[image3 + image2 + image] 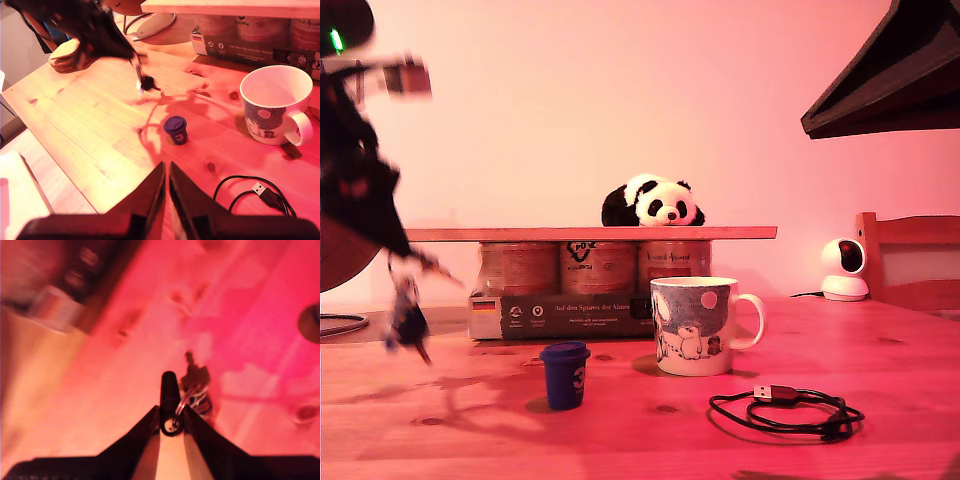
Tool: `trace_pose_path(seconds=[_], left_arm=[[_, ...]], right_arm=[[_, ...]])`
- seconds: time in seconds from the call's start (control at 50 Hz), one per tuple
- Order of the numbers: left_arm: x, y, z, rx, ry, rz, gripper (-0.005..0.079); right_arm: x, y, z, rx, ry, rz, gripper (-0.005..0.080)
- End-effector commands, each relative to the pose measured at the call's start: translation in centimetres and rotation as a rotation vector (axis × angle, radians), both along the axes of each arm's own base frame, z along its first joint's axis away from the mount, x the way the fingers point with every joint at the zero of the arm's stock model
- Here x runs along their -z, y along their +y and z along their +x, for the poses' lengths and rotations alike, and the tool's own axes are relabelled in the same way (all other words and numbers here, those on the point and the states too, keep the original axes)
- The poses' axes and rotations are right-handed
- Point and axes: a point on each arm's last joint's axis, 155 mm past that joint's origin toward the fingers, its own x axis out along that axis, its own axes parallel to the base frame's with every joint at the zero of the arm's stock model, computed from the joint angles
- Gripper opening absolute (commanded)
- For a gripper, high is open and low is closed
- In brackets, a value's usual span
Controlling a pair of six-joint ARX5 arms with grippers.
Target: Pick up the keys and place them on the shelf behind you
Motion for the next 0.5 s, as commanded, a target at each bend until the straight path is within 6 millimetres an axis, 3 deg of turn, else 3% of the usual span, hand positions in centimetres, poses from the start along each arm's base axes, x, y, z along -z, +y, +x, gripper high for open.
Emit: trace_pose_path(seconds=[0.0,0.3,0.48], left_arm=[[-2.2,-0.4,0.7,0.007,-0.060,-0.013,-0.0024],[-8.3,-0.4,3.0,-0.011,-0.238,-0.034,-0.0024],[-12.6,-0.9,5.0,-0.013,-0.381,-0.066,-0.0024]], right_arm=[[-0.4,0.2,0.1,-0.003,-0.013,0.005,-0.0012],[-1.0,0.3,0.3,-0.003,-0.034,0.021,-0.0012],[-3.2,0.6,1.0,0.010,-0.115,0.076,-0.0012]])
